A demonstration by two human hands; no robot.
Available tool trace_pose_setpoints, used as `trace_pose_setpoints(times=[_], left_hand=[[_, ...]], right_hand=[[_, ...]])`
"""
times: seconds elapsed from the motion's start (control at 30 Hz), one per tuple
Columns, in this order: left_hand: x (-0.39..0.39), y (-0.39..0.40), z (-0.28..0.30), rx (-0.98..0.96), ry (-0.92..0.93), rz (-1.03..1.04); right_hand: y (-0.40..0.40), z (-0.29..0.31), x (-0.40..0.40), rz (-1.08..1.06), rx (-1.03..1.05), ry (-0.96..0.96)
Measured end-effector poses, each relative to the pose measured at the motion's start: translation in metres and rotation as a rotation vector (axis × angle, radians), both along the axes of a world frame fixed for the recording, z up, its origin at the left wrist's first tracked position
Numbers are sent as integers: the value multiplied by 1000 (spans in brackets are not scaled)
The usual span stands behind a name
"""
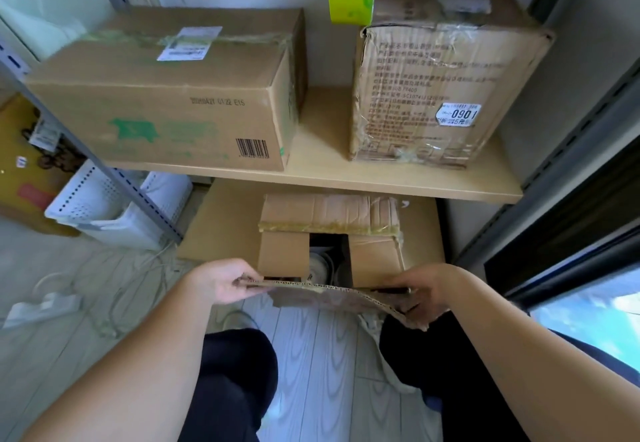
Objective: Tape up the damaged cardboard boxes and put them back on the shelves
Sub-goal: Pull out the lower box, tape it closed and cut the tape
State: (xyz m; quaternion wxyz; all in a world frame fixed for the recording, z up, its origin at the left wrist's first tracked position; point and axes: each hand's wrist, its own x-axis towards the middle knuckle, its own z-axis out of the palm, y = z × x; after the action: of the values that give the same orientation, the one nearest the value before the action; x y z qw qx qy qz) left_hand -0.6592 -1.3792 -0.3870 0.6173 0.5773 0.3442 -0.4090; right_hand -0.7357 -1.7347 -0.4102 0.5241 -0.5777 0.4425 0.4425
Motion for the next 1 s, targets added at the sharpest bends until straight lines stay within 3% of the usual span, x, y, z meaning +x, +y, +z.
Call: trace_pose_setpoints(times=[0.07, 0.13, 0.23, 0.4, 0.5, 0.67, 0.8, 0.9, 1.0], left_hand=[[-3, -3, 4, 142, -9, -177], [-6, -9, 7, 225, 4, -327], [-8, -21, -2, 423, -58, -553], [-5, -35, -17, 624, -144, -793], [-4, -35, -25, 726, -209, -916], [-2, -29, -29, 676, -252, -857], [3, -32, -34, 674, -295, -640], [2, -35, -31, 725, -271, -723], [-6, -36, -30, 553, -109, -758]], right_hand=[[4, 1, -4, 118, -47, 7], [10, -1, -5, 48, -1, -51], [15, -9, -3, 79, -112, -170], [14, -9, 1, 542, -563, -303], [21, -8, -3, 683, -599, -349], [29, -21, -14, 449, -328, -247], [23, -26, -6, 307, -427, -421], [20, -29, 1, 193, -443, -460], [14, -30, 13, 31, -362, -540]])
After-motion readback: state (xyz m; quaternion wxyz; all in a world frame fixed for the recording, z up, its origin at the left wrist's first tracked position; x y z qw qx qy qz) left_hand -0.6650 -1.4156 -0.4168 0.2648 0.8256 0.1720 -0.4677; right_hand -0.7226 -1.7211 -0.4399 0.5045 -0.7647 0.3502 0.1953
